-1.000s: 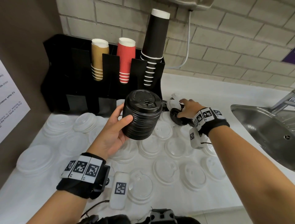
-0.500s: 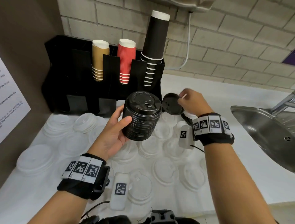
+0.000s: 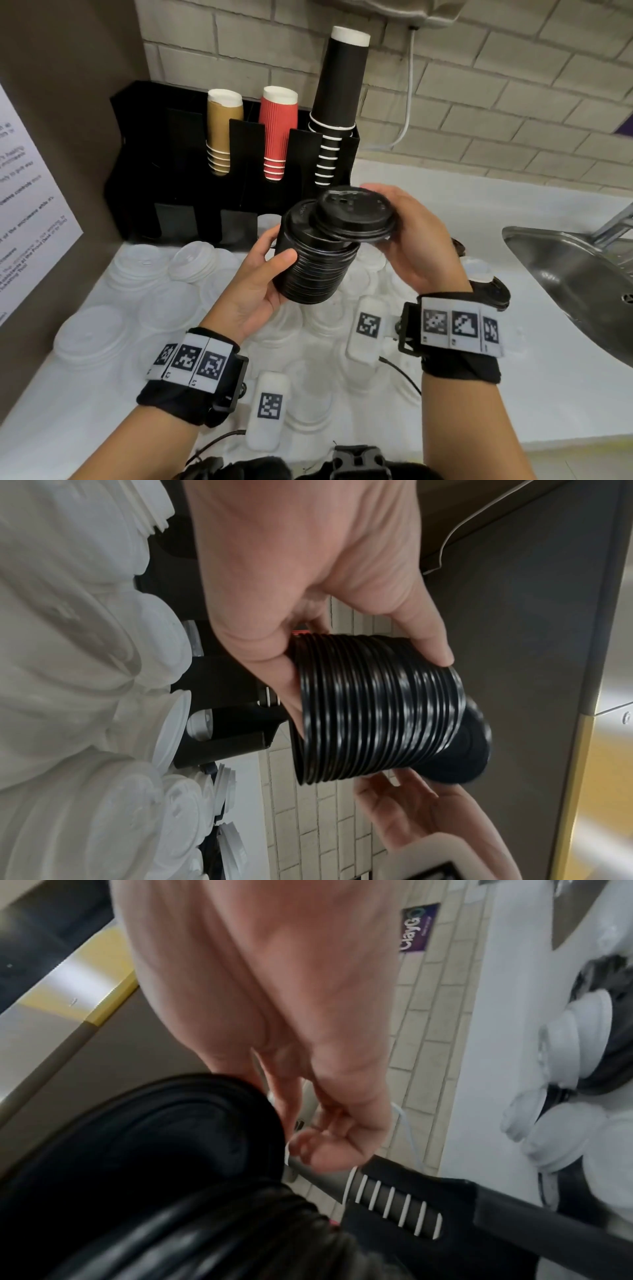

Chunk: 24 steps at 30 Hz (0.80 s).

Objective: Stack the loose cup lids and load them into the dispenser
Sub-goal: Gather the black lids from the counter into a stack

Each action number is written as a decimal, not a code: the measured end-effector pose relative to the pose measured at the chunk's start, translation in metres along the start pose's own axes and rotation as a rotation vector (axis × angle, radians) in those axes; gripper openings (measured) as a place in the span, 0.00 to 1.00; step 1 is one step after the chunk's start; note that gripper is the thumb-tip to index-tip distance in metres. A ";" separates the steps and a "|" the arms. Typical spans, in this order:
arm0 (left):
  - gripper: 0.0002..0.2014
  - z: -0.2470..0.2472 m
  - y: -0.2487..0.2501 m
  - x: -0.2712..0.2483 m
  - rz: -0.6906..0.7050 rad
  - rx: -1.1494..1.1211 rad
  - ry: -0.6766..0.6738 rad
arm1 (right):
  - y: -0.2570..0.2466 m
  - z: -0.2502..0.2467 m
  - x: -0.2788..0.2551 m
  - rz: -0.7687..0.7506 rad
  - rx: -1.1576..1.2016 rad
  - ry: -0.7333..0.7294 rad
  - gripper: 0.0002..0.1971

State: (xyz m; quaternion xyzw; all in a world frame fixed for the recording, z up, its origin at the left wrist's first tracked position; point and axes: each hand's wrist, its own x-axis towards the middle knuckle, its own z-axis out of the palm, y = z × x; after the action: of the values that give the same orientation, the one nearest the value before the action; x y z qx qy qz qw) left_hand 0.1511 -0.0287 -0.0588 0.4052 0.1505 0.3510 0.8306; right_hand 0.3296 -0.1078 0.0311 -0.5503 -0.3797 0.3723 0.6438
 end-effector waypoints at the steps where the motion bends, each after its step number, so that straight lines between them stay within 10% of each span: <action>1: 0.49 0.000 0.000 -0.001 -0.001 0.003 0.000 | 0.003 0.001 -0.002 0.014 -0.042 0.002 0.11; 11: 0.52 0.005 -0.003 -0.006 -0.010 0.062 -0.011 | 0.005 0.011 -0.023 -0.243 -0.384 -0.303 0.31; 24: 0.38 0.001 -0.005 -0.012 -0.040 0.076 -0.016 | 0.010 0.019 -0.024 -0.269 -0.348 -0.278 0.18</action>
State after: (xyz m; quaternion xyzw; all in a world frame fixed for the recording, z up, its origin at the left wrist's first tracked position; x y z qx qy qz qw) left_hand 0.1450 -0.0398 -0.0622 0.4361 0.1653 0.3251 0.8227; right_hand 0.3018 -0.1202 0.0213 -0.5408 -0.5925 0.2843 0.5250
